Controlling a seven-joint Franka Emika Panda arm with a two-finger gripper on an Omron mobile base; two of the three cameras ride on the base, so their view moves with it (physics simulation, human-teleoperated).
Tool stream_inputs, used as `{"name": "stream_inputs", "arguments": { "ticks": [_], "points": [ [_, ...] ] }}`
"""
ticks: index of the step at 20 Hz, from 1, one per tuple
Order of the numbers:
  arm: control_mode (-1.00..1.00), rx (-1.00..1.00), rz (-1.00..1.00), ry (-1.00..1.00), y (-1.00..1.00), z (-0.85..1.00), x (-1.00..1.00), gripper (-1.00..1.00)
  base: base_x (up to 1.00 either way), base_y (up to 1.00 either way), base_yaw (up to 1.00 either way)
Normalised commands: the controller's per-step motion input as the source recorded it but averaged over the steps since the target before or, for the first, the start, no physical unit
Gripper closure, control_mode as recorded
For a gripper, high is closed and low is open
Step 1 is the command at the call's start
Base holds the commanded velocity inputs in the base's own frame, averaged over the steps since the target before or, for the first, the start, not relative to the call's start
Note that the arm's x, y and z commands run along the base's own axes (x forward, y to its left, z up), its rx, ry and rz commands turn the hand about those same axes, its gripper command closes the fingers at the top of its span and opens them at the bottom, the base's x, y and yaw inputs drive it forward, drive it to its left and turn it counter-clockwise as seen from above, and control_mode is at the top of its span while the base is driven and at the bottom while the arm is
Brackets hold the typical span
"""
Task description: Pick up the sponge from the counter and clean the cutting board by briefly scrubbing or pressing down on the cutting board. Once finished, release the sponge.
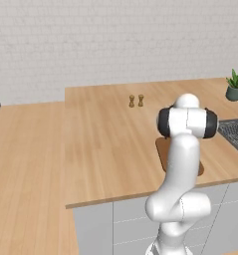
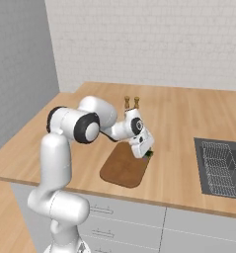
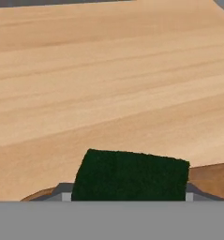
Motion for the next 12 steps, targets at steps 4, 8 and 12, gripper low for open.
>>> {"name": "stream_inputs", "arguments": {
  "ticks": [4,8,12],
  "points": [
    [-1.00,-0.04,0.00,0.00,-0.40,-0.59,-0.97,1.00,0.00,0.00,0.00],
    [-1.00,-0.02,0.00,0.00,-0.30,-0.53,-1.00,1.00,0.00,0.00,0.00],
    [-1.00,-0.01,-0.01,0.01,-0.08,-0.37,-0.96,1.00,0.00,0.00,0.00]
  ]
}}
